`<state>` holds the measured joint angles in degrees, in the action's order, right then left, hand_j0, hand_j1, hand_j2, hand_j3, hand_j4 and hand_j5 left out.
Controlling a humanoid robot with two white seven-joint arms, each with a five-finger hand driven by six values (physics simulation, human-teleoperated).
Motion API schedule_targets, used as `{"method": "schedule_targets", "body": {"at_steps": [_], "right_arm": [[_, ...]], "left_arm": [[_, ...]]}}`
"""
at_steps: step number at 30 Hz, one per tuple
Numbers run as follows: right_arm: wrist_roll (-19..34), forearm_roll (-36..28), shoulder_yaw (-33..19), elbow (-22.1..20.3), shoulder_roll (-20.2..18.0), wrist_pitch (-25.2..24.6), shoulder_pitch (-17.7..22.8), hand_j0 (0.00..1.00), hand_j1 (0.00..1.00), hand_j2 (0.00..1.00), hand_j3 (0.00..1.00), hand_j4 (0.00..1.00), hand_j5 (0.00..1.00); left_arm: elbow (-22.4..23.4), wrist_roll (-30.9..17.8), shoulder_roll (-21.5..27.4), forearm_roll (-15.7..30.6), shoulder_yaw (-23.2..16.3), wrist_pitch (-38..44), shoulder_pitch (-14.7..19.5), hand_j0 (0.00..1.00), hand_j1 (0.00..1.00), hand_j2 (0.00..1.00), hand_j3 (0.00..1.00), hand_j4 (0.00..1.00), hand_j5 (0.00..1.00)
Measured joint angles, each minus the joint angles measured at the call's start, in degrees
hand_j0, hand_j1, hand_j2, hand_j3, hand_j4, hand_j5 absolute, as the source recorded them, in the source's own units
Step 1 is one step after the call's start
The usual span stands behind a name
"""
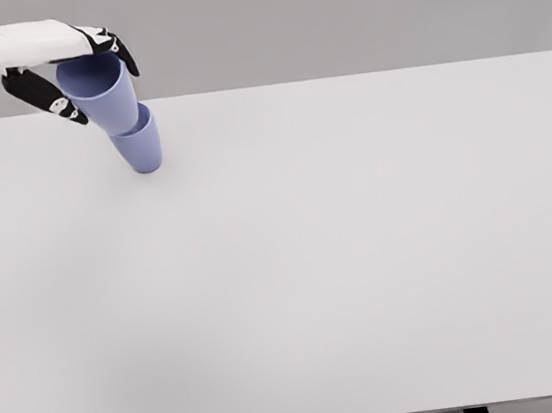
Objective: Place the right cup on the left cup with left arm
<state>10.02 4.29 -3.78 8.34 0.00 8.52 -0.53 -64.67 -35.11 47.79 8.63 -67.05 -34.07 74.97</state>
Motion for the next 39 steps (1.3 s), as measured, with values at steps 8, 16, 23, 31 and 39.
{"method": "schedule_targets", "body": {"at_steps": [8,16,23,31,39], "right_arm": [[0.0,0.0,0.0,0.0,0.0,0.0,0.0,1.00,1.00,1.00,1.00,1.00,1.00],[0.0,0.0,0.0,0.0,0.0,0.0,0.0,1.00,1.00,1.00,1.00,1.00,1.00],[0.0,0.0,0.0,0.0,0.0,0.0,0.0,1.00,1.00,1.00,1.00,1.00,1.00],[0.0,0.0,0.0,0.0,0.0,0.0,0.0,1.00,1.00,1.00,1.00,1.00,1.00],[0.0,0.0,0.0,0.0,0.0,0.0,0.0,1.00,1.00,1.00,1.00,1.00,1.00]], "left_arm": [[6.9,0.0,-4.3,0.0,0.0,-0.3,0.4,0.50,0.50,0.50,0.50,0.50,0.50],[11.7,0.0,-6.7,-0.2,-0.5,-0.7,0.3,0.50,0.50,0.50,0.50,0.50,0.50],[13.6,0.0,-7.2,-0.3,-0.8,-0.8,0.3,0.50,0.50,0.50,0.50,0.50,0.50],[16.1,0.0,-8.9,-0.5,-0.8,-0.8,0.2,0.50,0.50,0.50,0.50,0.50,0.50],[18.1,0.0,-9.9,-0.7,-0.7,-0.7,0.1,0.50,0.50,0.50,0.50,0.50,0.50]]}}
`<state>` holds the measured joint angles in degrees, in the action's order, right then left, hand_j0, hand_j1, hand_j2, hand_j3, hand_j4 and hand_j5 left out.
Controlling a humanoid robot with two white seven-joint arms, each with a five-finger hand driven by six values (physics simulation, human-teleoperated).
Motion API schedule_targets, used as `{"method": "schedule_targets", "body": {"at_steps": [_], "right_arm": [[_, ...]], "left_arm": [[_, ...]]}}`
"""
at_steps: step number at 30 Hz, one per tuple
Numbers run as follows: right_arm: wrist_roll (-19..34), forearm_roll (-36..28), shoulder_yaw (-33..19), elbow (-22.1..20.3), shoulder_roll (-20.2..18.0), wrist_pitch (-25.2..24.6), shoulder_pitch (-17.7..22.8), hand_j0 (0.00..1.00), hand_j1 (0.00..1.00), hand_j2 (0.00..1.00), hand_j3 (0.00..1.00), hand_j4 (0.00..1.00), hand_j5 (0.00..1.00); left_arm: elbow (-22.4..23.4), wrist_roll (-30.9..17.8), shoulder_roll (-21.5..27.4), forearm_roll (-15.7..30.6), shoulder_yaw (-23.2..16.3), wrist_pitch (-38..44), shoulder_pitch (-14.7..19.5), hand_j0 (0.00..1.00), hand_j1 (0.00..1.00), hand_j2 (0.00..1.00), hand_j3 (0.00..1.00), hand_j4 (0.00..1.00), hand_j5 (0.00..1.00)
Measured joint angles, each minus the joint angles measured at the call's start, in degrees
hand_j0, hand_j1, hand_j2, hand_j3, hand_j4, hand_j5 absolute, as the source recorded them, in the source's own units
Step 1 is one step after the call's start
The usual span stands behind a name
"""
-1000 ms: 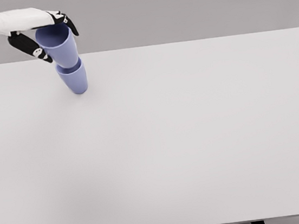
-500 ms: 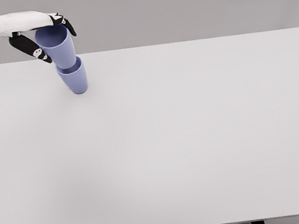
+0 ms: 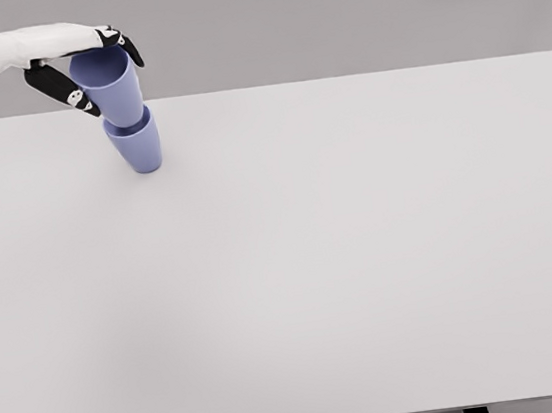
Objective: Place the right cup on the left cup with left arm
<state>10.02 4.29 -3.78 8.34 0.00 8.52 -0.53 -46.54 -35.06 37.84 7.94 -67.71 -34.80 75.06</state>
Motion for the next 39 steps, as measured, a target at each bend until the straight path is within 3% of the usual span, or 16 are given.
{"method": "schedule_targets", "body": {"at_steps": [39], "right_arm": [[0.0,0.0,0.0,0.0,0.0,0.0,0.0,1.00,1.00,1.00,1.00,1.00,1.00]], "left_arm": [[3.6,0.0,-2.0,-0.4,0.8,0.0,-1.0,0.51,0.51,0.51,0.51,0.51,0.51]]}}
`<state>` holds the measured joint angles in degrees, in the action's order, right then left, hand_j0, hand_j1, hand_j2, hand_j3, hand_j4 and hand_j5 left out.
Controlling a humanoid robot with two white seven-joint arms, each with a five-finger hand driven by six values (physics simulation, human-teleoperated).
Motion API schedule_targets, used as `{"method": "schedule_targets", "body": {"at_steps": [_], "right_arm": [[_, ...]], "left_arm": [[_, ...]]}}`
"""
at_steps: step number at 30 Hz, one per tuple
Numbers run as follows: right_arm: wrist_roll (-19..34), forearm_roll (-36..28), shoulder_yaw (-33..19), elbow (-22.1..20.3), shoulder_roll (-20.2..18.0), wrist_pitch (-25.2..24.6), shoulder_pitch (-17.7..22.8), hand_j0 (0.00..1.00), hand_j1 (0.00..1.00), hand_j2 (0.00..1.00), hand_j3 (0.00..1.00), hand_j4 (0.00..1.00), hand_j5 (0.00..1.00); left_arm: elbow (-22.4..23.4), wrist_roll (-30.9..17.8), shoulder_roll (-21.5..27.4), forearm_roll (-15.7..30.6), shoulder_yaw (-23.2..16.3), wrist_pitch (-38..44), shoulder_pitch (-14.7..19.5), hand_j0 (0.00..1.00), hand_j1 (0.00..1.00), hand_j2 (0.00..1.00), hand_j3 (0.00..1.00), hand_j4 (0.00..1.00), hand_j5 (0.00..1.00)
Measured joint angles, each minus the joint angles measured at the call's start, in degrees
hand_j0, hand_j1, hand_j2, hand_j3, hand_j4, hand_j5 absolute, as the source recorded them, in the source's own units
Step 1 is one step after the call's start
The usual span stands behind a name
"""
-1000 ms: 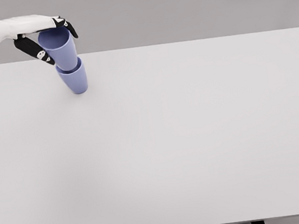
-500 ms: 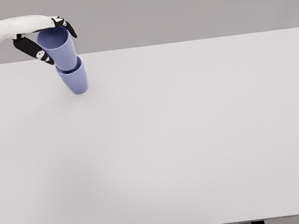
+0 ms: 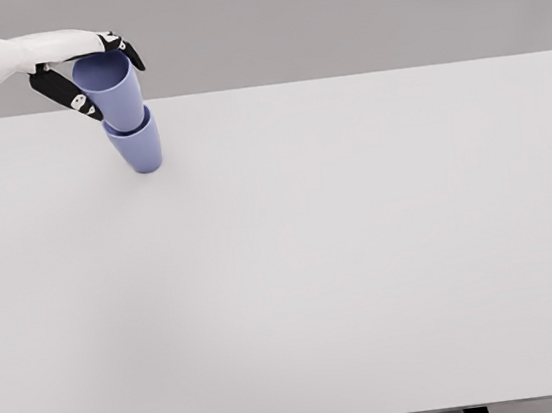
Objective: Place the right cup on the left cup with left arm
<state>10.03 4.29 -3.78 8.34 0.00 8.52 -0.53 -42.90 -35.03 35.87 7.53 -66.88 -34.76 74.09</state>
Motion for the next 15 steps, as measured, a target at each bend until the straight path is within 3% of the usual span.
{"method": "schedule_targets", "body": {"at_steps": [7,9,12,15], "right_arm": [[0.0,0.0,0.0,0.0,0.0,0.0,0.0,1.00,1.00,1.00,1.00,1.00,1.00],[0.0,0.0,0.0,0.0,0.0,0.0,0.0,1.00,1.00,1.00,1.00,1.00,1.00],[0.0,0.0,0.0,0.0,0.0,0.0,0.0,1.00,1.00,1.00,1.00,1.00,1.00],[0.0,0.0,0.0,0.0,0.0,0.0,0.0,1.00,1.00,1.00,1.00,1.00,1.00]], "left_arm": [[0.0,-0.1,0.0,0.4,0.1,0.1,-0.8,0.51,0.51,0.51,0.51,0.51,0.51],[0.0,-0.1,0.0,0.4,0.1,0.1,-0.8,0.56,0.56,0.56,0.56,0.56,0.56],[-0.1,0.0,0.0,0.5,0.2,0.3,-0.9,0.96,0.96,0.96,0.96,0.96,0.96],[-0.2,0.0,0.1,0.4,0.1,0.4,-1.1,1.00,1.00,1.00,1.00,1.00,1.00]]}}
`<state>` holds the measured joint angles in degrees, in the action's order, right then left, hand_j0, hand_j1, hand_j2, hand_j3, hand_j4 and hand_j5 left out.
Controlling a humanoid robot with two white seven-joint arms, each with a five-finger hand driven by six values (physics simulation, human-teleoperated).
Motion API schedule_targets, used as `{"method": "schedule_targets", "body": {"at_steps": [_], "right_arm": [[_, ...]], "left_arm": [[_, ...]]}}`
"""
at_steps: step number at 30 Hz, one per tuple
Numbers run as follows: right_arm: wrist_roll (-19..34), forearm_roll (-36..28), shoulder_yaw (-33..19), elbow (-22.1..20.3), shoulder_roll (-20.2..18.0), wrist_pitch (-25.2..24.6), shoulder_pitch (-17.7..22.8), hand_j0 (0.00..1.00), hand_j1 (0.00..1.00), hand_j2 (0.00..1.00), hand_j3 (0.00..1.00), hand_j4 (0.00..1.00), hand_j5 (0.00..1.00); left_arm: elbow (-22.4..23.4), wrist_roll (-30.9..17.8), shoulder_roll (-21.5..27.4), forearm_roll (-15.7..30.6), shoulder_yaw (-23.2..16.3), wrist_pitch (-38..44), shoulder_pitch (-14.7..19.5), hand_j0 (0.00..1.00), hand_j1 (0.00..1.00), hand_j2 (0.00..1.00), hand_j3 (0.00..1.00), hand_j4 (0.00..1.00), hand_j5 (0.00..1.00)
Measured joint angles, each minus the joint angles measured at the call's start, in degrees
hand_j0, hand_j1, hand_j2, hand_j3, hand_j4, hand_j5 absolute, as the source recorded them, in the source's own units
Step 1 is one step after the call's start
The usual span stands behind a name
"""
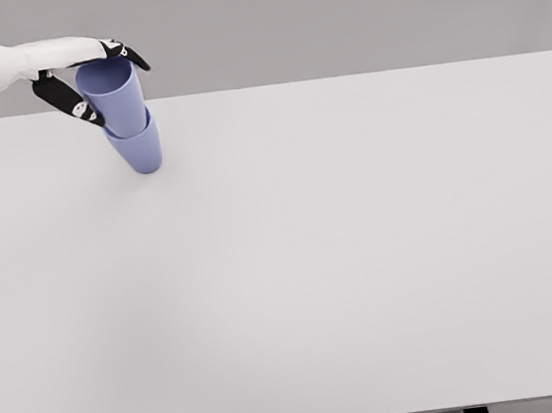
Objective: Place the right cup on the left cup with left arm
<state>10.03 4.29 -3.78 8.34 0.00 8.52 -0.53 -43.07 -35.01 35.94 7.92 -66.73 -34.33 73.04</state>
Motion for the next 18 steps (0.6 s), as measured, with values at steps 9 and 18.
{"method": "schedule_targets", "body": {"at_steps": [9,18], "right_arm": [[0.0,0.0,0.0,0.0,0.0,0.0,0.0,1.00,1.00,1.00,1.00,1.00,1.00],[0.0,0.0,0.0,0.0,0.0,0.0,0.0,1.00,1.00,1.00,1.00,1.00,1.00]], "left_arm": [[-0.3,0.0,0.4,-0.3,-0.1,0.0,0.0,1.00,1.00,1.00,1.00,1.00,1.00],[-13.5,0.0,8.5,2.6,2.5,-0.5,-2.6,1.00,1.00,1.00,1.00,1.00,1.00]]}}
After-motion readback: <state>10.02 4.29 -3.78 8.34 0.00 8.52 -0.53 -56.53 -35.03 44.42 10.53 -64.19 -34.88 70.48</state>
